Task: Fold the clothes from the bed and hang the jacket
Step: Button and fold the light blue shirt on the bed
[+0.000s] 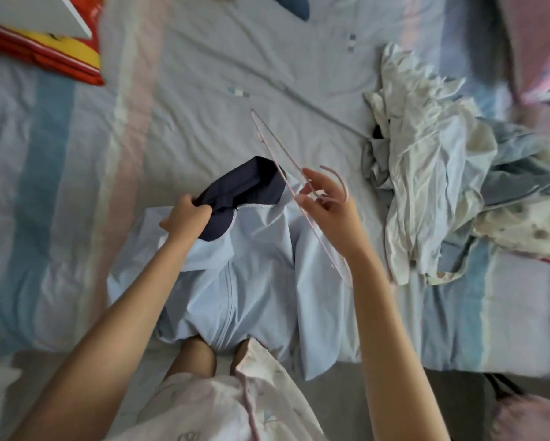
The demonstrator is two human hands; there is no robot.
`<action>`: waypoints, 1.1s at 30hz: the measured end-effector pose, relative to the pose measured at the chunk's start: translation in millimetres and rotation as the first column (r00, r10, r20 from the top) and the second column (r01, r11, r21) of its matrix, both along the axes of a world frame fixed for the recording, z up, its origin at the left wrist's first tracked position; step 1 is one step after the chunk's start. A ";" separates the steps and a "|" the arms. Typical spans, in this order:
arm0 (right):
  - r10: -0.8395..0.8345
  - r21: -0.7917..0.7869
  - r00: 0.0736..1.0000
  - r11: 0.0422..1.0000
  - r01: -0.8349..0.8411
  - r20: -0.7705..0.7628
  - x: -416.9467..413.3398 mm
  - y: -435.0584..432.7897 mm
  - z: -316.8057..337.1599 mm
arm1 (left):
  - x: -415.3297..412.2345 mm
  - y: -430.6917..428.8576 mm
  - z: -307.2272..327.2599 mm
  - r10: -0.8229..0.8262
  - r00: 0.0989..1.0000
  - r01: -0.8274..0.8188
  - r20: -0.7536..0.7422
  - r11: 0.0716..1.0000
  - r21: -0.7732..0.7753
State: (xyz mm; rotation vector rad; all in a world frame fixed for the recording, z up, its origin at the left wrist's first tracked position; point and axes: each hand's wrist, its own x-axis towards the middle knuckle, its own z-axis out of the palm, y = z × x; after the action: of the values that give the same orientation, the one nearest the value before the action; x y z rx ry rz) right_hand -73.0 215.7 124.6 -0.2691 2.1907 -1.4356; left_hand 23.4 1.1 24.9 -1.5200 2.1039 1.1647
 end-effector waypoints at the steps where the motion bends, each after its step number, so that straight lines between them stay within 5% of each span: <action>1: -0.020 -0.015 0.998 1.000 0.019 -0.053 3.9 -3.7 18.6 | 11.3 0.4 17.4 0.021 0.996 -0.021 -0.091 1.000 -0.003; 4: -0.137 -0.117 0.983 0.985 0.123 -0.119 5.8 -16.4 63.5 | 33.6 1.6 56.4 0.069 0.949 -0.058 -0.307 0.997 0.042; 7: -0.203 -0.322 0.979 0.929 0.186 -0.022 2.4 -19.4 111.8 | 48.4 6.4 103.9 0.043 0.890 -0.033 -0.454 0.999 0.030; 13: 0.012 -0.710 0.983 0.693 0.123 0.182 26.5 -2.4 204.3 | 83.9 30.2 193.5 -0.028 0.761 0.022 -0.648 1.000 -0.018; 17: 0.149 -0.819 0.978 0.573 0.037 0.149 49.3 1.7 240.9 | 108.8 41.9 232.5 -0.054 0.649 0.032 -0.759 0.999 -0.043; 22: 0.193 -0.781 0.962 0.624 0.031 0.192 87.0 -1.4 229.5 | 137.7 53.1 261.7 -0.003 0.569 -0.004 -0.822 1.000 -0.007; 28: 0.005 -0.429 0.998 0.903 0.020 0.057 125.0 8.0 157.4 | 160.0 56.3 287.9 0.150 0.515 -0.112 -0.844 0.988 0.108; 33: 0.134 -0.429 0.990 0.893 -0.134 -0.031 148.2 37.1 140.6 | 171.1 42.7 290.7 0.192 0.516 -0.156 -0.835 0.979 0.129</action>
State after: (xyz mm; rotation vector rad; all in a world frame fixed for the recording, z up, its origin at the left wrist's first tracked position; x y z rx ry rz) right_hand 75.2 252.8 265.2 -0.5621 1.7899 -1.8252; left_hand 194.6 43.9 315.7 -1.2663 2.4473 2.4021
